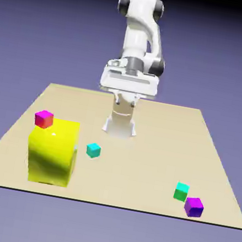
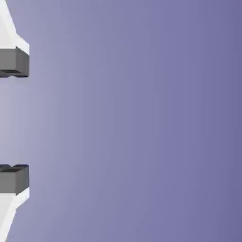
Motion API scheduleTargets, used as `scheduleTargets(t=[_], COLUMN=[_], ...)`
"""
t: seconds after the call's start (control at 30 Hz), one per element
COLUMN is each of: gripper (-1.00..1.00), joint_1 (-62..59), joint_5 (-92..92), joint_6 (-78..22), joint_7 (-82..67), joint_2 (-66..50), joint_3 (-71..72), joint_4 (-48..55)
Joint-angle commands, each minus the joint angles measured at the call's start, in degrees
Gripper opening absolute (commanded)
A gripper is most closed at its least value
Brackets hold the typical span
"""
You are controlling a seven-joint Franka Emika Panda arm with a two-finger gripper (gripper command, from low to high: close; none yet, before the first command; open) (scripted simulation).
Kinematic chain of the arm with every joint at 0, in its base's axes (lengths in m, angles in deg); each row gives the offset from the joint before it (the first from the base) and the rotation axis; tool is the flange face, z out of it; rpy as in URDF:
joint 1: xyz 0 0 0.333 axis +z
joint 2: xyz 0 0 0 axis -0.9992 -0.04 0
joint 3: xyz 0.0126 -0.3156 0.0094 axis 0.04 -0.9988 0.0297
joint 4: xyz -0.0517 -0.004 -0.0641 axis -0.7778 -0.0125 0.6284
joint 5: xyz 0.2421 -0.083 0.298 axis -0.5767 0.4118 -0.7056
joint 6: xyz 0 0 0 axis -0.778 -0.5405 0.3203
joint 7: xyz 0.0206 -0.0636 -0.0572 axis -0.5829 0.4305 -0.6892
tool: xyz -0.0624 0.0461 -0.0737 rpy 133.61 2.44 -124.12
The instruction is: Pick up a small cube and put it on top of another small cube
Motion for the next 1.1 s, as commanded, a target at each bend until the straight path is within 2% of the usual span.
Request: scheduleTargets(t=[0.0, 1.07], gripper=[0.00, 0.00], joint_1=[-1.9, -61.7], joint_5=[-2.0, -66.2], joint_6=[-0.9, -30.1], joint_7=[-0.5, -17.5], joint_2=[0.4, 11.9], joint_3=[2.1, 68.5], joint_4=[-0.3, -10.1])
